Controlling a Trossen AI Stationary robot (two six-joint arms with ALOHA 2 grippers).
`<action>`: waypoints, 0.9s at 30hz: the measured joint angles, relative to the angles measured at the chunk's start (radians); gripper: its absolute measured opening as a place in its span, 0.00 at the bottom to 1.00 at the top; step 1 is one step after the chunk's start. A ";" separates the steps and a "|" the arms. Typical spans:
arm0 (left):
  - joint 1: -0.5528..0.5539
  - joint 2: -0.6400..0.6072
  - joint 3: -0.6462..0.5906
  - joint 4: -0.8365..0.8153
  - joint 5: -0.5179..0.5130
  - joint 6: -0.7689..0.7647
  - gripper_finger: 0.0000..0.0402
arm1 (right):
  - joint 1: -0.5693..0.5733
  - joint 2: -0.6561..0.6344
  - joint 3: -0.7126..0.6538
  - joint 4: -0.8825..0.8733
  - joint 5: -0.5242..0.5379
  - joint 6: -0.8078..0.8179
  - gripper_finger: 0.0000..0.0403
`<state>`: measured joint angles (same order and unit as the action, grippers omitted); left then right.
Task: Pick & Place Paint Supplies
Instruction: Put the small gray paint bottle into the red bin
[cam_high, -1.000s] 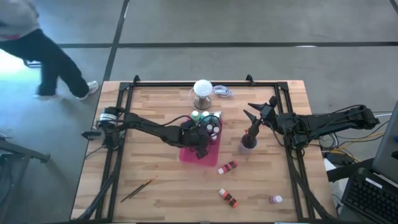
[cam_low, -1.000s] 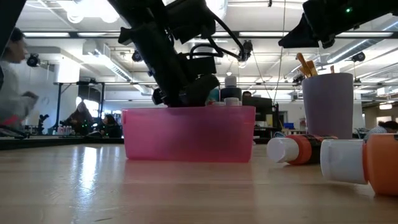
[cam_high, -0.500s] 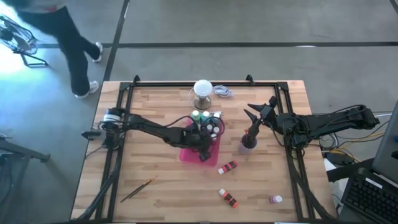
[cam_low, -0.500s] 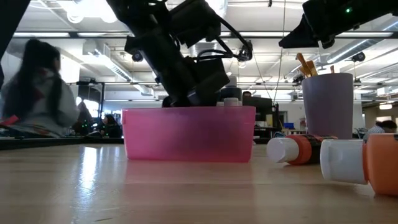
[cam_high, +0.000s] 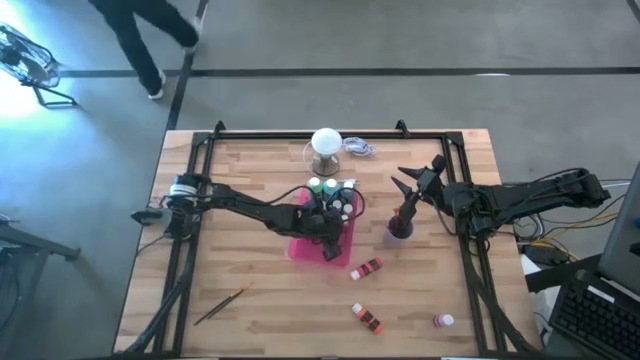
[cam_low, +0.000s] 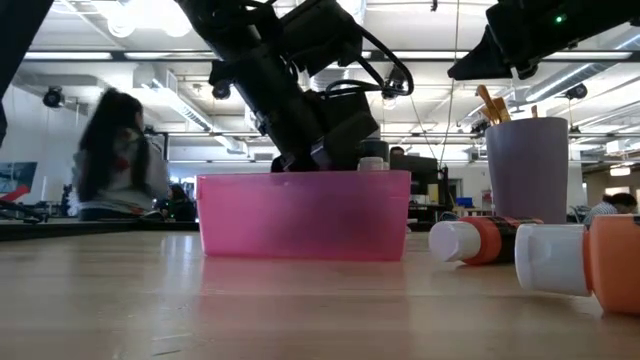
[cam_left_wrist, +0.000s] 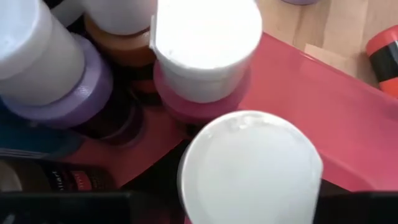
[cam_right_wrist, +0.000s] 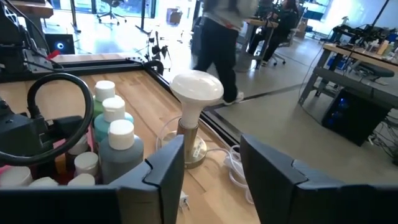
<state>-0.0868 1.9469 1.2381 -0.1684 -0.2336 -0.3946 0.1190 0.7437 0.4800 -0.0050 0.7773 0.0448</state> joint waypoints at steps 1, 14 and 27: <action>0.000 0.000 0.000 0.000 0.004 0.000 0.37 | 0.000 0.000 0.000 0.000 0.000 0.000 0.38; 0.000 0.000 0.001 -0.001 0.027 0.002 0.47 | 0.000 0.000 -0.002 -0.022 0.000 0.014 0.45; 0.001 -0.073 0.092 -0.298 0.041 -0.063 0.62 | 0.000 0.000 -0.002 -0.023 -0.001 0.016 0.40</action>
<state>-0.0860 1.8737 1.3299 -0.4665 -0.1927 -0.4580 0.1191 0.7433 0.4782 -0.0284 0.7758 0.0608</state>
